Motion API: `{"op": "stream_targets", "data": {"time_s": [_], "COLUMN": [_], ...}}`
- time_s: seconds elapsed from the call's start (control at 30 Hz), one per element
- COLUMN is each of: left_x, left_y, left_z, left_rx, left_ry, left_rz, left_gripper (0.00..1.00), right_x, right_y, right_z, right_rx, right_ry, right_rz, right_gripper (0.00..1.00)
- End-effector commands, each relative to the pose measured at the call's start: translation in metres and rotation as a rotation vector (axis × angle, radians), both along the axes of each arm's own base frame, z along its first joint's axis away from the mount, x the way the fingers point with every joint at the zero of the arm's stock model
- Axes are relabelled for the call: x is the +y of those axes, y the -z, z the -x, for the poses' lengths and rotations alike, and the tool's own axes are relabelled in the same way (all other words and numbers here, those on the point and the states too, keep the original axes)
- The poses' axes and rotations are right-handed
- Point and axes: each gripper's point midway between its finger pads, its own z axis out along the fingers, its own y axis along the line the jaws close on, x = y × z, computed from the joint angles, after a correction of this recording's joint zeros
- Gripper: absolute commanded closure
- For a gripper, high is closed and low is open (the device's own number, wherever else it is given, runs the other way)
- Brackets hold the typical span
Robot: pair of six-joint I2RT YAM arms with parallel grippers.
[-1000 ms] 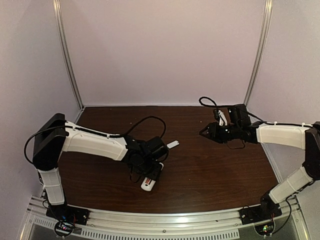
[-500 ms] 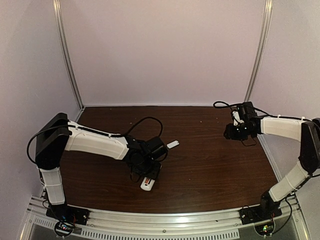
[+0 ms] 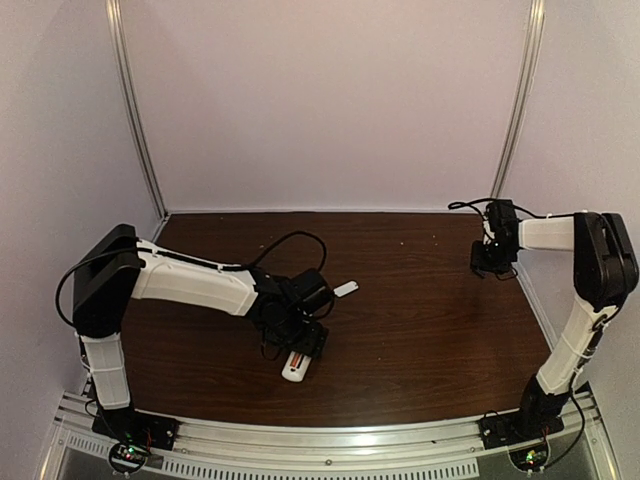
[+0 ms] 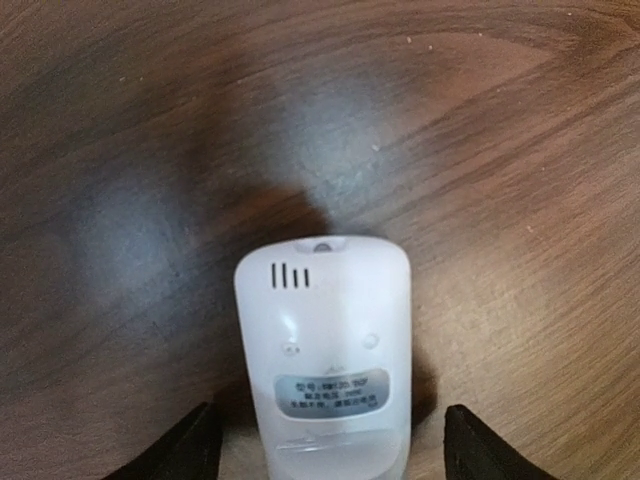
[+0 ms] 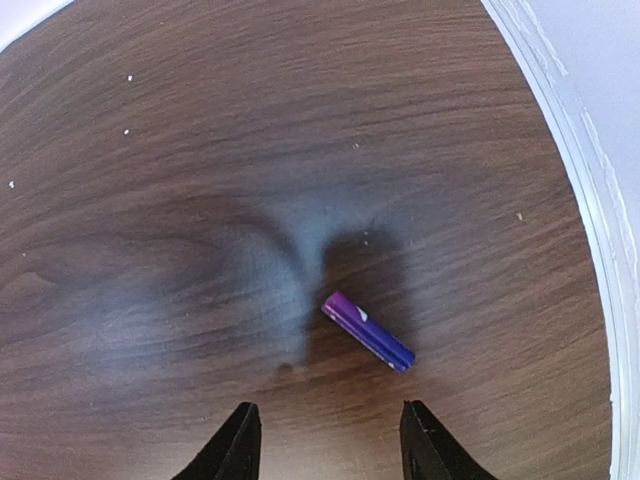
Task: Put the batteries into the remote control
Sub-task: Place the remote control without the battery cover at the center of the board, then pick up the battery at the center of the board.
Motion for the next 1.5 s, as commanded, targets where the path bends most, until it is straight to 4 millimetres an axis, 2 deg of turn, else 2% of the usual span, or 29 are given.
{"op": "stream_targets", "data": {"time_s": [0.0,0.03,0.1,0.3,0.5,0.73,1.03,1.2,1.3,1.43,1.47], "left_x": [-0.013,-0.014,-0.016,-0.016,-0.009,-0.006,0.012,0.014,0.014,0.020,0.022], "left_y": [-0.013,-0.016,-0.019,-0.031,-0.035,-0.047,-0.077,-0.091,-0.099,-0.117,-0.137], "left_z": [-0.010,-0.011,-0.012,-0.015,-0.018,-0.024,-0.040,-0.044,-0.045,-0.050,-0.052], "left_rx": [-0.031,-0.038,-0.042,-0.072,-0.103,-0.128,-0.179,-0.207,-0.231,-0.270,-0.334], "left_ry": [0.031,0.033,0.039,0.042,0.051,0.046,0.013,0.017,0.026,0.082,0.106], "left_rz": [0.037,0.042,0.047,0.056,0.027,0.034,0.068,0.087,0.118,0.222,0.272], "left_gripper": [0.21,0.21,0.21,0.21,0.21,0.21,0.21,0.21,0.19,0.10,0.09], "right_x": [-0.011,-0.013,-0.030,-0.040,-0.035,-0.029,-0.013,-0.009,0.000,0.065,0.085], "right_y": [-0.001,0.000,0.004,0.017,0.036,0.042,0.046,0.051,0.047,0.022,0.012], "right_z": [-0.017,-0.019,-0.021,-0.026,-0.022,-0.014,-0.003,0.001,0.000,0.001,0.004], "right_rx": [0.011,0.019,0.039,0.083,0.123,0.142,0.156,0.168,0.157,0.110,0.097], "right_ry": [0.020,0.020,0.047,0.047,0.018,0.001,-0.035,-0.047,-0.071,-0.241,-0.286], "right_rz": [0.070,0.086,0.117,0.159,0.126,0.097,0.023,0.018,0.011,-0.043,-0.084], "right_gripper": [0.51,0.51,0.51,0.53,0.61,0.73,0.82,0.87,0.98,1.00,1.00]}}
